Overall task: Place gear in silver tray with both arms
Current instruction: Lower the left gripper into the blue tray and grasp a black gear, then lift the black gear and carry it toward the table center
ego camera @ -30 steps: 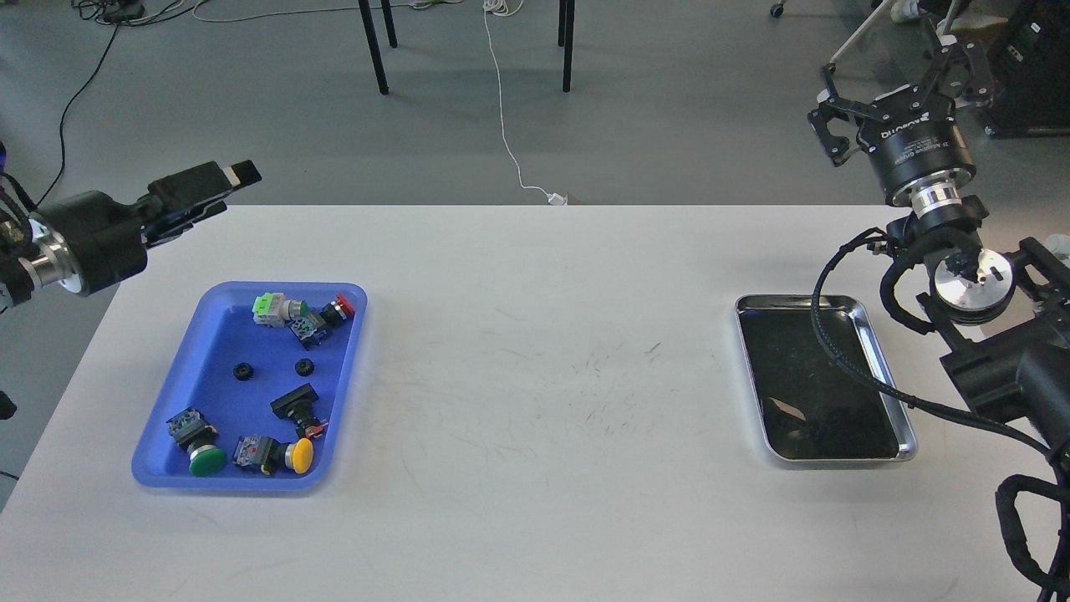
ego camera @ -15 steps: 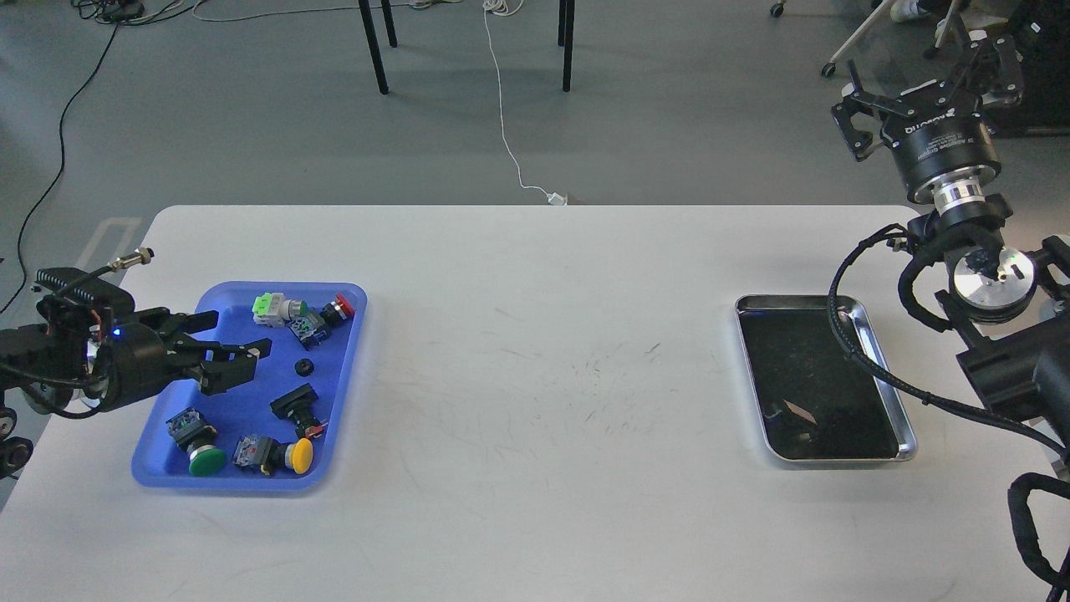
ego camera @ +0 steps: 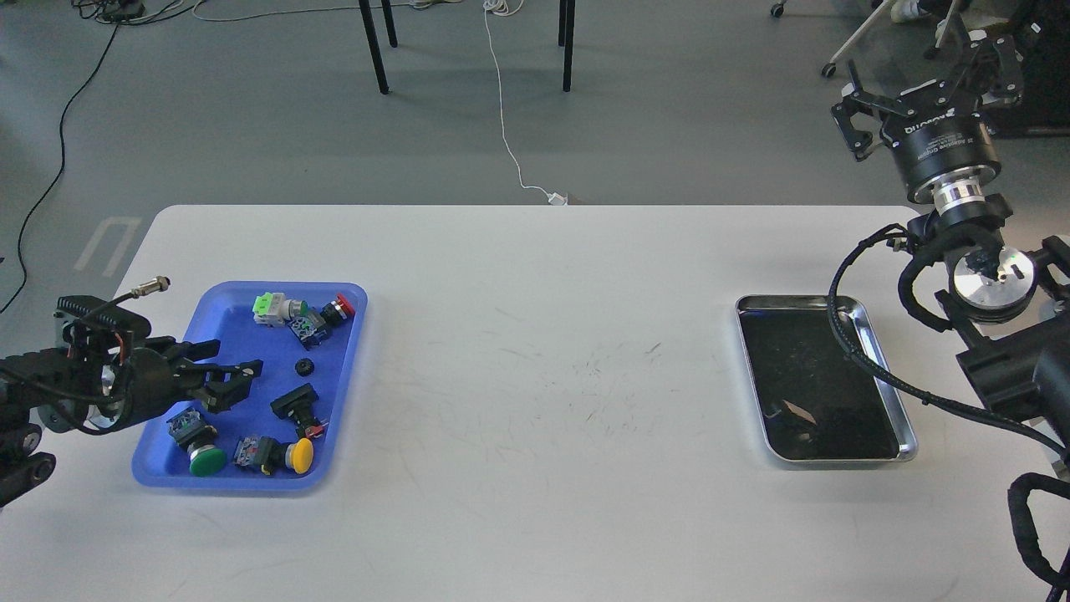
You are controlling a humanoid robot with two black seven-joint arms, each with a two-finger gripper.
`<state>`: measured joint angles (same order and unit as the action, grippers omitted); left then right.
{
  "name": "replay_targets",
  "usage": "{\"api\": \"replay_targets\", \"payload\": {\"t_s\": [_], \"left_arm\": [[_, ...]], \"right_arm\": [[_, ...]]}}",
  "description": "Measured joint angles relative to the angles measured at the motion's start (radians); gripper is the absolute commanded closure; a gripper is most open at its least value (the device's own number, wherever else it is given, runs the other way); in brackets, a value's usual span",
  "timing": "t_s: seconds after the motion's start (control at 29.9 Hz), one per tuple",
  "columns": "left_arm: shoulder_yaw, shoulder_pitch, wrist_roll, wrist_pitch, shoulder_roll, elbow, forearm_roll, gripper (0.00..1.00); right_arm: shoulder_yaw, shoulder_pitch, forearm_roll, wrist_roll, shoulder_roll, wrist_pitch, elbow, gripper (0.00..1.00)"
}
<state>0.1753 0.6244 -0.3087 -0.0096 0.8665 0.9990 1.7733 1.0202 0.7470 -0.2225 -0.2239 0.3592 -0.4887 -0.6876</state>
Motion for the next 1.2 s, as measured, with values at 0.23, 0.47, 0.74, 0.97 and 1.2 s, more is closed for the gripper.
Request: {"api": "replay_targets", "payload": {"t_s": [0.23,0.47,0.74,0.97,1.2], "left_arm": [[0.000,-0.019,-0.008,0.000,-0.031,-0.042,0.000,0.56],[0.001,-0.035,-0.007,0.002,-0.042,-0.062,0.000,0.77],[0.001,-0.036,-0.007,0.000,-0.040,-0.066,0.000,0.87],[0.004,0.031,-0.005,-0.009,-0.006,-0.026,-0.006,0.85],[0.009,0.207,-0.013,-0.022,0.139,0.150,-0.013,0.86]], "right_arm": [[0.012,0.000,0.000,-0.016,0.000,0.000,0.000,0.00],[0.027,-0.002,0.000,-0.040,0.002,0.000,0.002,0.00],[0.028,-0.003,0.000,-0.040,0.001,0.000,0.004,0.00],[0.028,-0.003,0.000,-0.040,0.002,0.000,0.011,0.00],[0.028,-0.003,-0.001,-0.040,0.012,0.000,0.006,0.00]]}}
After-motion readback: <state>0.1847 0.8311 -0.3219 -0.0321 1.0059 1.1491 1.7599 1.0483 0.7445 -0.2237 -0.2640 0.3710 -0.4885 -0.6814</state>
